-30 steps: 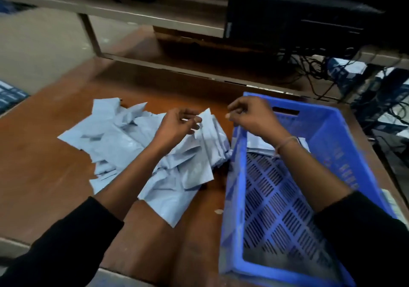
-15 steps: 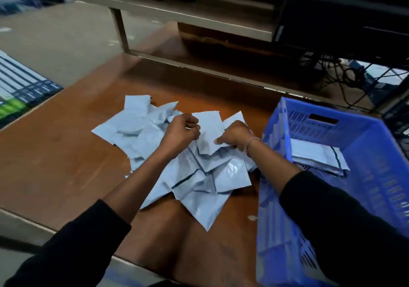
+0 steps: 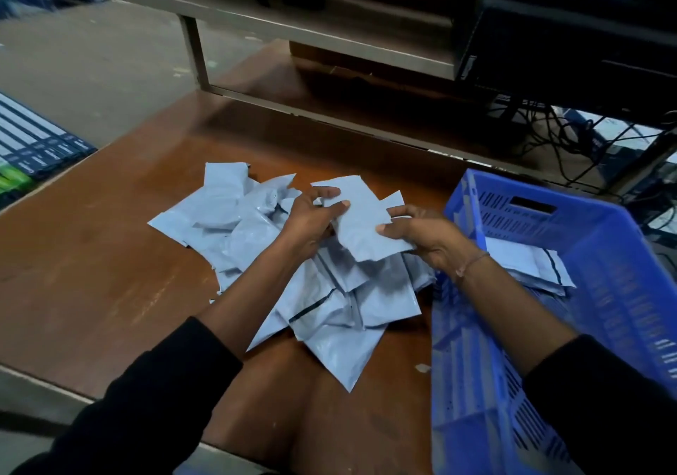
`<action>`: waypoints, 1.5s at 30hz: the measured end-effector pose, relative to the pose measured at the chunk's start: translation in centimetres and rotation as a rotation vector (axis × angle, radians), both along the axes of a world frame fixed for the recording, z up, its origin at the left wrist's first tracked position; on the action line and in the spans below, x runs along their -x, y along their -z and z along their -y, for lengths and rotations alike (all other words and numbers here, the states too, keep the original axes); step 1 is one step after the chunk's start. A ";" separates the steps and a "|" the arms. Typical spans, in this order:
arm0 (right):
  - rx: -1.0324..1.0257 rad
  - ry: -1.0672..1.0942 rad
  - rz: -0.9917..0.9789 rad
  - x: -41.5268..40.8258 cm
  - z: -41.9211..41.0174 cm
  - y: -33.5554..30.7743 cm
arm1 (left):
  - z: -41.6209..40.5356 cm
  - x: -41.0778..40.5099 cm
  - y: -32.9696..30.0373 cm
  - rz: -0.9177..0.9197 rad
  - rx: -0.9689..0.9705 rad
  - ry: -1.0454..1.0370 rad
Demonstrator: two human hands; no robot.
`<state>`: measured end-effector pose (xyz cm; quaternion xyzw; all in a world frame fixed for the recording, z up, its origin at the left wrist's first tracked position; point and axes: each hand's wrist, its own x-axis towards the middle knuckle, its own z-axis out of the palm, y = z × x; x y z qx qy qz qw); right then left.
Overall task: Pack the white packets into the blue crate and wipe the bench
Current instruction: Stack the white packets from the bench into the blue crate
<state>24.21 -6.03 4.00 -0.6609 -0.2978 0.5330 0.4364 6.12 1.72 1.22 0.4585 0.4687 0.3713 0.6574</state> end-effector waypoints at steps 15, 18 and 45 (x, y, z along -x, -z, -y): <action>0.217 -0.229 0.944 -0.3 -2.9 3.4 | 0.1 3.8 0.2 -0.265 -0.346 0.106; 0.126 -0.136 0.900 -0.8 -2.3 1.4 | 0.4 3.7 0.6 -0.245 -0.330 0.098; 0.008 0.694 0.104 -25.1 10.5 3.8 | 7.4 -12.1 -5.1 0.220 -0.270 0.157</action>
